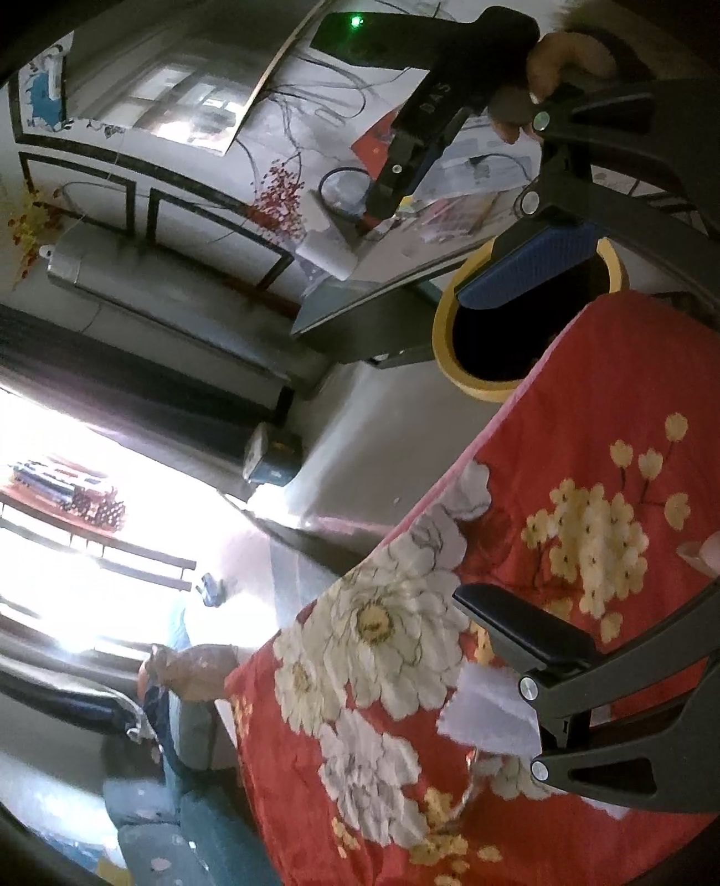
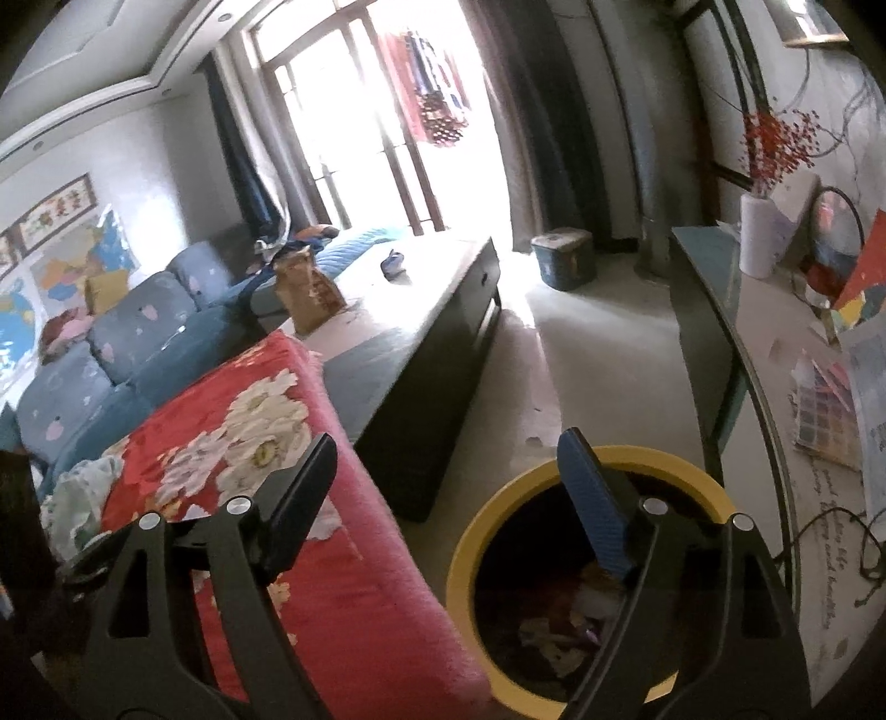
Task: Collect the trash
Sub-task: 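Move both open grippers back over the bedspread toward the white foam net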
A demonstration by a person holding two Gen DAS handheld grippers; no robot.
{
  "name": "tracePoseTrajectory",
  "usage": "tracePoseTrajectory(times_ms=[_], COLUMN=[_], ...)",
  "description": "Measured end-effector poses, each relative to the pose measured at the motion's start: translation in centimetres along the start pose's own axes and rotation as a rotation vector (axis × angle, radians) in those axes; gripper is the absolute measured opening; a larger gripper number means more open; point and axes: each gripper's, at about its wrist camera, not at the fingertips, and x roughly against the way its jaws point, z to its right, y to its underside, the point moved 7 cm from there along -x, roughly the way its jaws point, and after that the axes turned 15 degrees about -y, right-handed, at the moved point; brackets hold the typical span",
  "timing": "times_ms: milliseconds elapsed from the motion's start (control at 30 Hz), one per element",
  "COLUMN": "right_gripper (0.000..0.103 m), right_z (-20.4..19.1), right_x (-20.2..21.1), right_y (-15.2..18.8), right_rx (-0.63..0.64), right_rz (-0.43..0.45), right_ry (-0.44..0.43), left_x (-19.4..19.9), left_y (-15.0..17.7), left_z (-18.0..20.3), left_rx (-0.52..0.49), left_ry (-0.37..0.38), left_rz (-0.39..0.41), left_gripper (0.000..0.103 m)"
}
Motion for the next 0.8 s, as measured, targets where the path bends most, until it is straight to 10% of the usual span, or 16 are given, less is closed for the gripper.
tracePoseTrajectory(times_ms=[800], right_gripper=[0.080], right_z=[-10.1], right_x=[-2.2], right_y=[4.1], right_rx=[0.122], right_rz=[-0.130], right_ry=[-0.190], left_x=[4.0], left_y=[0.4], left_z=[-9.5], left_rx=[0.133], left_ry=[-0.167], left_rz=[0.071], left_gripper=[0.096])
